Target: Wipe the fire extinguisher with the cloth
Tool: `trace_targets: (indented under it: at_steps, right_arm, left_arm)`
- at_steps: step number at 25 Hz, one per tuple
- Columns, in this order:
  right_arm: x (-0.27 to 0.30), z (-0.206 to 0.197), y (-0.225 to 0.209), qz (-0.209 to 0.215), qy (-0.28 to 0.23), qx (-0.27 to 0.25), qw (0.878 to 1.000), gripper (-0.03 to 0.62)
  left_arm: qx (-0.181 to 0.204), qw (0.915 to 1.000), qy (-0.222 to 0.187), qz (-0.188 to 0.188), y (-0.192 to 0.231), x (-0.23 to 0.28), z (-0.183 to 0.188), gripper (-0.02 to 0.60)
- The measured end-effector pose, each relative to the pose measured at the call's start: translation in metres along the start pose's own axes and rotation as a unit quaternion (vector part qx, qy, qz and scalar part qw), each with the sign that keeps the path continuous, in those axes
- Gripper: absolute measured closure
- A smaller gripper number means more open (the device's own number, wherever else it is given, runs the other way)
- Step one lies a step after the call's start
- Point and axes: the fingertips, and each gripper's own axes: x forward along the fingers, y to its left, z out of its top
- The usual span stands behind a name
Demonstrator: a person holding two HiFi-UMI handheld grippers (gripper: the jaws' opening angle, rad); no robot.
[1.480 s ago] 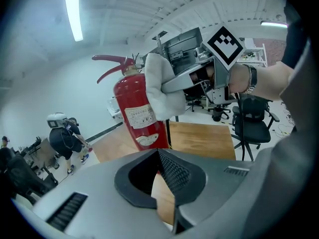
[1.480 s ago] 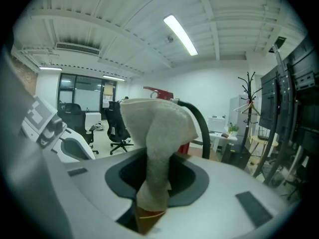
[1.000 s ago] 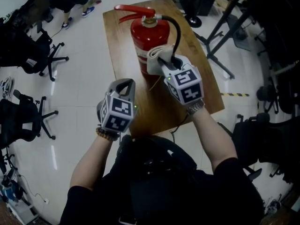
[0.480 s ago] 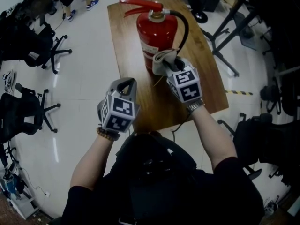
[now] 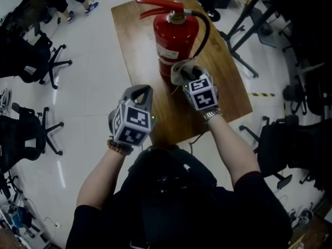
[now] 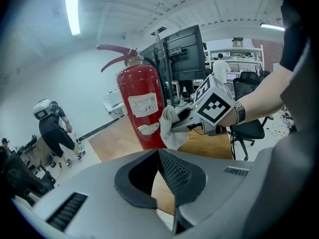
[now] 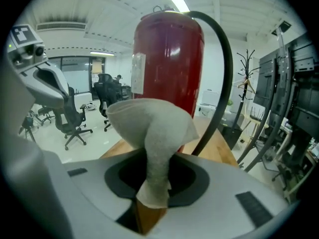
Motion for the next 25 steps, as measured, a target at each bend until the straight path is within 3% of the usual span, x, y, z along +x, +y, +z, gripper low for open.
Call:
trace_targets:
  at_steps: [9,25]
  right_arm:
    - [0.022,-0.029,0.003,-0.033,0.039,0.007,0.999,0.479]
    - [0.065,-0.093,0.002,0.05,0.106,-0.037,0.992,0.479]
  left_arm:
    - [0.016,0.9996,-0.009,-0.019,0.009,-0.005,-0.006,0.581]
    - [-0.042,0.9979,0.027,0.042,-0.001,0.014,0.002,0.581]
